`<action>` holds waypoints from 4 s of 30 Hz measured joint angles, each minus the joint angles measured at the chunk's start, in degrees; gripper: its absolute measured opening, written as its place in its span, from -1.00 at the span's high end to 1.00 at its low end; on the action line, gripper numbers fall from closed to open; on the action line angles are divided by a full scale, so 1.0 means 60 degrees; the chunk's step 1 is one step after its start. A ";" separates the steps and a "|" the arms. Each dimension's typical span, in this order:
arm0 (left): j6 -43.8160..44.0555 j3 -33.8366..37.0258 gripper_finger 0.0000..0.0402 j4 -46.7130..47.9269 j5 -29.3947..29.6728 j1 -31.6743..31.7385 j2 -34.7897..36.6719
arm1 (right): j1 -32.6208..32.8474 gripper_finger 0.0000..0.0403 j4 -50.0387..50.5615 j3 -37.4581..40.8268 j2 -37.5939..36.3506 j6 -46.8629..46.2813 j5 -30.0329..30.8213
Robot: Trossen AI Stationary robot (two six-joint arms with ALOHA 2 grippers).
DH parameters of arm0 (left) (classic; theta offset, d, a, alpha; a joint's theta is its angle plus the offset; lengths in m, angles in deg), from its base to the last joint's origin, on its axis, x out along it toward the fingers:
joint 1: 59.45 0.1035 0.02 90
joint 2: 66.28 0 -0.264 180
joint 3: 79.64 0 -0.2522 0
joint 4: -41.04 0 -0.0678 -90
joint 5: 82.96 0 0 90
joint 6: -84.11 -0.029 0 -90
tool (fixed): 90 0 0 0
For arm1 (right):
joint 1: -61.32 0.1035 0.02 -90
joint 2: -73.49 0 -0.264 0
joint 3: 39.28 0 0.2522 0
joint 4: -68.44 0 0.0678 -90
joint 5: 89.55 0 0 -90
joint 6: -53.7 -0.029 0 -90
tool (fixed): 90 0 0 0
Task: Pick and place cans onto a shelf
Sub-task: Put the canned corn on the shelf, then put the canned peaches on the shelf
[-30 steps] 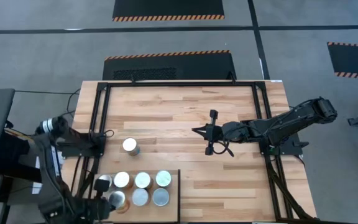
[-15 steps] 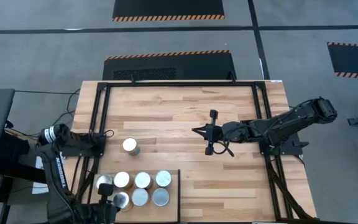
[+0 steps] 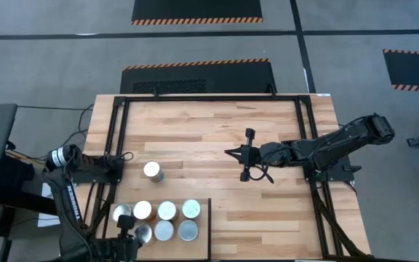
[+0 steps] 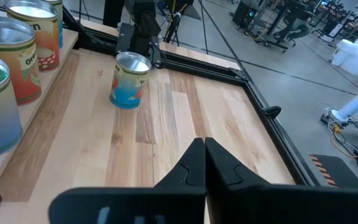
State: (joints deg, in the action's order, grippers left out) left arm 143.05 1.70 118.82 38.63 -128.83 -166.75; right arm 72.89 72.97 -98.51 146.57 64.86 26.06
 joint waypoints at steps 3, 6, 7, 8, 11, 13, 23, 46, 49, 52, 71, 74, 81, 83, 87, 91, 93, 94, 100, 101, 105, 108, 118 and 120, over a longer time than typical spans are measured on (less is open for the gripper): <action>0.0046 0.0000 1.00 0.0164 -0.0018 -0.0001 0.0000 | 0.0000 0.95 0.0000 0.0000 0.0000 0.0000 0.0000; 0.0163 0.0000 1.00 0.0419 -0.0050 0.0001 0.0000 | 0.0002 0.96 0.0000 0.0000 0.0000 0.0000 0.0000; 0.0162 0.0000 1.00 0.0425 -0.0050 0.0004 0.0000 | 0.0003 0.95 -0.0001 0.0000 0.0000 0.0000 0.0000; 0.0147 0.0000 1.00 0.0420 -0.0043 0.0019 0.0000 | 0.0003 0.95 -0.0004 0.0000 0.0000 0.0000 0.0000; 0.0091 0.0000 1.00 0.0418 -0.0043 0.0087 0.0000 | 0.0001 0.95 -0.0003 0.0000 0.0000 0.0000 0.0000; -0.0056 0.0000 1.00 0.0418 -0.0035 0.0131 0.0000 | 0.0004 0.95 -0.0004 0.0000 0.0000 0.0000 0.0000; -0.0257 0.0000 0.98 0.0572 -0.0087 0.0254 0.0000 | 0.0004 0.95 -0.0004 0.0000 0.0000 -0.0004 0.0000; -0.0556 -0.1480 0.78 0.2581 -0.0777 0.0596 0.0018 | 0.0004 0.95 -0.0004 0.0000 0.0000 -0.0025 -0.0004; -0.1231 -0.1708 0.80 0.3197 -0.0469 0.0909 0.0211 | 0.0006 0.95 -0.0004 0.0000 0.0000 -0.0025 -0.0005; -0.1927 -0.1487 0.90 0.3327 -0.0181 0.1362 0.0868 | 0.0021 0.95 -0.0004 0.0000 0.0000 -0.0025 -0.0022; -0.5749 0.5391 0.93 -0.1348 -0.2229 0.6328 0.6536 | 0.0193 0.95 0.0014 -0.0004 0.0000 0.0222 -0.0007; -0.5950 0.5827 0.81 -0.1341 -0.2422 0.6849 0.6550 | 0.0193 0.95 0.0015 -0.0004 0.0000 0.0222 -0.0007; -0.6149 0.6134 0.51 -0.1405 -0.2735 0.7300 0.6208 | 0.0193 0.95 0.0016 -0.0004 0.0000 0.0222 -0.0007; -0.6145 0.6252 0.45 -0.1369 -0.2738 0.7342 0.6079 | 0.0193 0.95 0.0018 -0.0004 0.0000 0.0222 -0.0006; -0.6142 0.6492 0.39 -0.1266 -0.2570 0.7397 0.5713 | 0.0193 0.95 0.0025 -0.0004 0.0000 0.0219 -0.0007; -0.6154 0.6616 0.40 -0.1357 -0.2204 0.7434 0.5385 | 0.0193 0.95 0.0033 -0.0004 0.0000 0.0215 -0.0007; -0.6188 0.6654 0.46 -0.1378 -0.2064 0.7435 0.5262 | 0.0193 0.95 0.0033 -0.0004 0.0000 0.0215 -0.0007; -0.6212 0.6663 0.50 -0.1377 -0.2043 0.7434 0.5202 | 0.0193 0.95 0.0029 -0.0004 0.0000 0.0215 -0.0007; -0.6551 0.6670 0.90 -0.1463 -0.1939 0.7434 0.5096 | 0.0193 0.95 0.0033 -0.0004 0.0000 0.0215 -0.0007; -0.6568 0.6665 0.95 -0.1488 -0.1941 0.7434 0.5096 | 0.0193 0.95 0.0029 -0.0004 0.0000 0.0215 -0.0007; -0.6607 0.6264 0.99 -0.1377 -0.2138 0.7445 0.5040 | 0.0193 0.95 0.0029 -0.0004 0.0000 0.0215 -0.0007; -0.6807 0.5594 1.00 -0.1057 -0.2351 0.7431 0.5049 | 0.0193 0.95 0.0029 -0.0004 0.0000 0.0215 -0.0007; -0.6560 0.2432 1.00 0.1429 -0.1963 0.7438 0.5049 | 0.0193 0.95 0.0004 -0.0004 0.0000 0.0221 -0.0007; -0.6256 0.1700 1.00 0.1935 -0.1932 0.7438 0.5049 | 0.0193 0.95 0.0004 -0.0004 0.0000 0.0222 -0.0011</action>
State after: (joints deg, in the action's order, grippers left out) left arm 105.51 11.90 130.43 27.03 -84.20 -136.45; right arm 74.05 72.99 -98.54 146.57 66.20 25.99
